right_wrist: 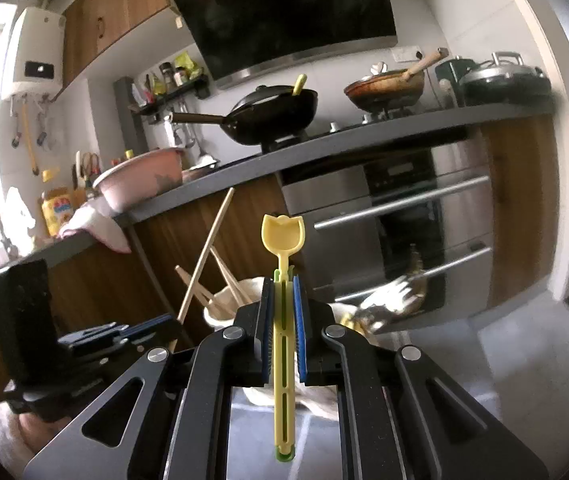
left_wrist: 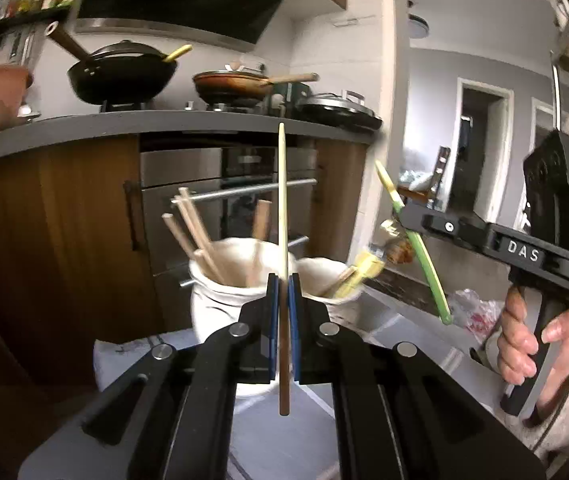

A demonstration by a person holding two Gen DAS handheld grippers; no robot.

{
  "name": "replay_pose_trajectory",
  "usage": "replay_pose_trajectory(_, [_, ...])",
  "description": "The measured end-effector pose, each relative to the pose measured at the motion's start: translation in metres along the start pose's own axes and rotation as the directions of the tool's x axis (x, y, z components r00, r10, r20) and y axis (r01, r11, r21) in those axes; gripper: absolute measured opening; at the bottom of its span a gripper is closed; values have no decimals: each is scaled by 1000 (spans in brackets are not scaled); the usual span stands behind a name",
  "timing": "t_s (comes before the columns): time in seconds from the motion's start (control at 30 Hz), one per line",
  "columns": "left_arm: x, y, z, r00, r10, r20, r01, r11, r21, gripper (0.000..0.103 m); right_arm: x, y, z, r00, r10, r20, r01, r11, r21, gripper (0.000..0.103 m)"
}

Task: Organize utensils
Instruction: 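Lower chopstick into taller pot with left tool while right tool lifts spatula toward pots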

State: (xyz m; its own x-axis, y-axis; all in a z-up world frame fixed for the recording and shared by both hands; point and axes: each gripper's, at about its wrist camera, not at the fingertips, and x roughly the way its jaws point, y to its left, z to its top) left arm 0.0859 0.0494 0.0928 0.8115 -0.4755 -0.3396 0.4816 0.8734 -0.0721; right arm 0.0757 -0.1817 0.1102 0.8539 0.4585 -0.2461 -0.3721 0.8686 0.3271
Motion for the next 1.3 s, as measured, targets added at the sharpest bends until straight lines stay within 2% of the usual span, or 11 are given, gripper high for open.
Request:
replay_pose_trajectory(0.17, [14, 25, 3, 999, 22, 25, -21, 999, -39, 5, 25, -8, 1, 1000, 10, 2, -10, 999, 47, 11])
replay_pose_trajectory(0.23, [18, 33, 7, 998, -19, 56, 22, 997, -71, 5, 32, -8, 1, 1000, 14, 16, -15, 999, 50, 11])
replay_pose_trajectory(0.3, [23, 42, 12, 992, -88, 92, 99, 986, -131, 5, 38, -9, 4, 999, 23, 30, -24, 998, 61, 11])
replay_pose_trajectory(0.4, [29, 51, 17, 973, -165, 160, 197, 957, -212, 5, 47, -12, 7, 998, 30, 59, -35, 996, 76, 11])
replay_pose_trajectory(0.47, [36, 53, 22, 963, -177, 202, 225, 943, -245, 5, 52, -12, 8, 996, 25, 83, -32, 996, 79, 11])
replay_pose_trajectory(0.53, [40, 50, 25, 958, -177, 224, 231, 942, -243, 5, 56, -12, 9, 995, 19, 94, -26, 997, 77, 11])
replay_pose_trajectory(0.63, [47, 44, 29, 956, -160, 245, 217, 950, -225, 5, 57, -12, 7, 992, 14, 126, -23, 997, 73, 11])
replay_pose_trajectory(0.8, [54, 28, 23, 963, -92, 254, 134, 979, -154, 5, 60, -16, 4, 987, -8, 159, -1, 998, 58, 11])
replay_pose_trajectory(0.97, [55, 19, 15, 964, -59, 260, 86, 992, -95, 5, 62, -12, -2, 983, -25, 180, 25, 1000, 5, 11])
replay_pose_trajectory(1.3, [45, 20, -5, 972, -75, 221, 94, 993, -76, 5, 63, -10, -18, 984, -53, 168, 67, 995, -78, 11])
